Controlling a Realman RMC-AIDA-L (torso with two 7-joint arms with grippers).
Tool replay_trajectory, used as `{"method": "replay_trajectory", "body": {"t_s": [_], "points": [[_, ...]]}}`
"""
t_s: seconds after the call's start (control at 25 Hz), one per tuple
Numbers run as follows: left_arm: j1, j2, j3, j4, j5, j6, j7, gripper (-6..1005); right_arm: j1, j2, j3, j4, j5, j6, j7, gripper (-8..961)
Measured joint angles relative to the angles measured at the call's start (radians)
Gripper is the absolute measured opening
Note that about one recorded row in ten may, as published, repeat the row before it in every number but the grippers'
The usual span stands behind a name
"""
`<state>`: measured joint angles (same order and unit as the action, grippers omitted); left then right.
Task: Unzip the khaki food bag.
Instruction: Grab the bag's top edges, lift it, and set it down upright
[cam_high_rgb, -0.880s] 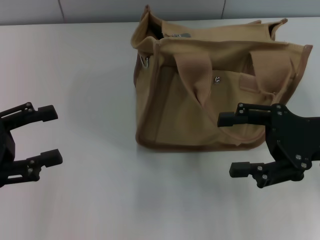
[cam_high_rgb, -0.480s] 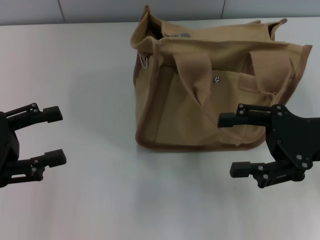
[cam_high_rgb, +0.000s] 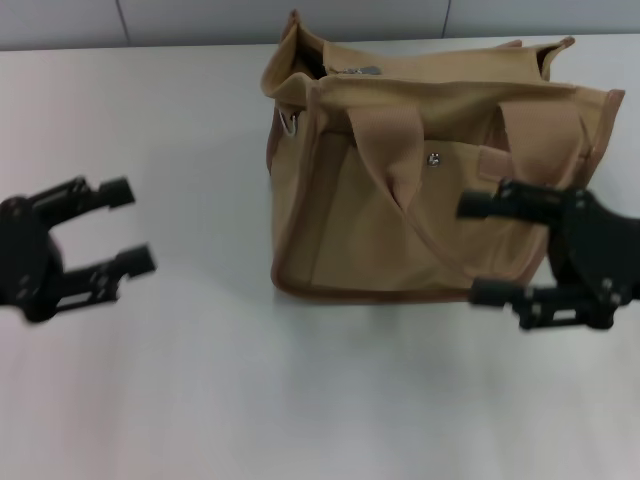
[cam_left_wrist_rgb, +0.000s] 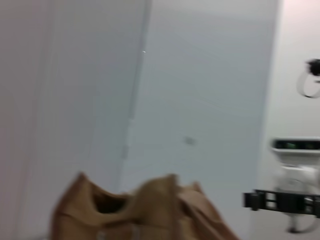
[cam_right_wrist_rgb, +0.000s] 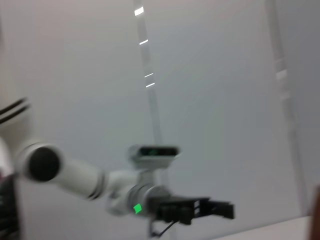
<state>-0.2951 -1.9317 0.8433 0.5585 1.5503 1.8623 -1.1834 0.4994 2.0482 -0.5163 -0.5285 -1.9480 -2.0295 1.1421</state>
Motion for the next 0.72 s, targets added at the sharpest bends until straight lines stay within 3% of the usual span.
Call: {"method": "replay_trajectory", "body": {"t_s": [0.04,0.2,0.24,0.48,0.6,0.72], "points": [[0.000,0.000,0.000,0.000,0.000,0.000,0.000,788,0.000,0.000,0.000,0.000,0.000,0.000,0.000,851],[-0.051,-0.066,-0.022,0.000,0.003,-0.133,0.013,775,-0.036,0.004,0.106,0.008,0.000,0.009,0.000,851],[-0.051,-0.066,-0.022,0.000,0.003,-0.133,0.013,772,-0.045,0.004,0.125,0.011,0.000,0.007,-0.001,850],[-0.135,-0.128,0.051,-0.011,0.006,-0.269,0.014,753,-0.080,0.004,0.187,0.014,0.000,0.003,0.001,850],[-0.186,-0.144,0.168,-0.037,-0.010,-0.388,0.016,743,-0.088,0.004,0.198,0.015,0.000,0.006,-0.001,850],[-0.215,-0.145,0.206,-0.074,-0.031,-0.423,0.029,733,-0.089,0.004,0.201,0.018,0.000,0.011,-0.002,849]]}}
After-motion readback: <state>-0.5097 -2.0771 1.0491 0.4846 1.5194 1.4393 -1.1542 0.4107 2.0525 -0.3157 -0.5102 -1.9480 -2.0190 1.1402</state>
